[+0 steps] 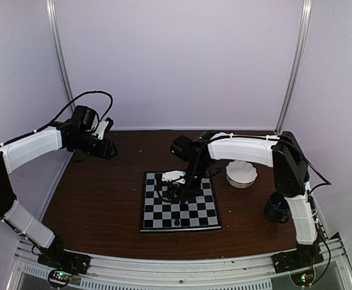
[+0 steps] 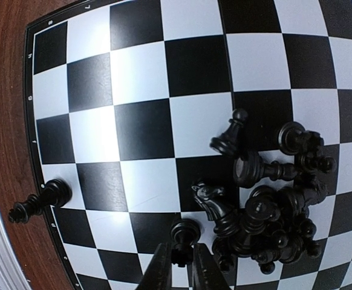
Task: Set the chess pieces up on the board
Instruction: Pick up the rook from the chessboard, then place the rook at a8.
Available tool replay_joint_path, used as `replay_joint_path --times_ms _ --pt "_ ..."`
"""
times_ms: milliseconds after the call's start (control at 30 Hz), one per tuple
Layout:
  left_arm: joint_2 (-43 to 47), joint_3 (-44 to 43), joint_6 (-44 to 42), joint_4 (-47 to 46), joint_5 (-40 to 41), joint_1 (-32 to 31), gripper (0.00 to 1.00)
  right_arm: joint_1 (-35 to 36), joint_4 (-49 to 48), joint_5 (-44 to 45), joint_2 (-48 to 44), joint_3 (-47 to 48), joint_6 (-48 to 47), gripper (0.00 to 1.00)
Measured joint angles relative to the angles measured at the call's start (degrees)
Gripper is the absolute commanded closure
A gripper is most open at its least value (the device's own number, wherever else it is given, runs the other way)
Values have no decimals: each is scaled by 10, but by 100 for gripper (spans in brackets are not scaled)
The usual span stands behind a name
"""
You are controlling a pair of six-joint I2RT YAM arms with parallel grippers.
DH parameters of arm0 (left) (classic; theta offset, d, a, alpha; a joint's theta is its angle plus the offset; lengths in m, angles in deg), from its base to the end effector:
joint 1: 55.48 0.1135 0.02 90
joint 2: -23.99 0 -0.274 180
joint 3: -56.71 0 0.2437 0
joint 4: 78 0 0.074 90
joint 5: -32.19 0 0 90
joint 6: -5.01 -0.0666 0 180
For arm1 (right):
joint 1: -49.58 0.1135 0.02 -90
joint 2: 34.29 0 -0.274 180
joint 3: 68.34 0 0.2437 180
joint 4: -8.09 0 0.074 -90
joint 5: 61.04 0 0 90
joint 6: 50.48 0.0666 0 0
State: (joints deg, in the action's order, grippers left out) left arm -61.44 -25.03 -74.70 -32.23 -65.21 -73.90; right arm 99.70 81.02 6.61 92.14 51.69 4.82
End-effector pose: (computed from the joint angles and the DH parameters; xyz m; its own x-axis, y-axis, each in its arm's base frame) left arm 0.3126 -0.1132 0.2645 -0.7796 0.0729 -0.6220 0.2577 0.9426 -0.2124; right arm 0.2691 0.3616 0.1735 -0.0883 -0.9268 -0.3650 -0.9793 0.0138 0.2018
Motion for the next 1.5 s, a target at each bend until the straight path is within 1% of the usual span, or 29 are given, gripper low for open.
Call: replay_joint_path --times_ms 100,300,433,633,700,833,967,1033,1500 --pt "0 0 0 0 -3 0 46 0 -3 1 -1 0 4 97" --pt "0 0 1 0 -6 0 46 0 -3 2 -4 -2 3 98" --pt "0 0 1 0 -9 0 46 0 0 5 -39 -31 3 98" --pt "0 0 1 0 -14 0 46 0 -1 11 -170 -130 0 98" --pt "0 0 1 0 -14 1 46 0 -4 14 -224 -185 -2 98" --pt "0 0 0 0 -13 1 46 0 -12 22 -265 -262 -10 98" --pt "0 0 0 0 -13 1 46 0 -20 31 -270 -329 -11 97" --pt "0 0 0 0 -13 1 46 0 -24 32 -270 -341 -11 97" --pt "0 0 0 0 -12 1 46 0 -66 31 -257 -346 -6 95"
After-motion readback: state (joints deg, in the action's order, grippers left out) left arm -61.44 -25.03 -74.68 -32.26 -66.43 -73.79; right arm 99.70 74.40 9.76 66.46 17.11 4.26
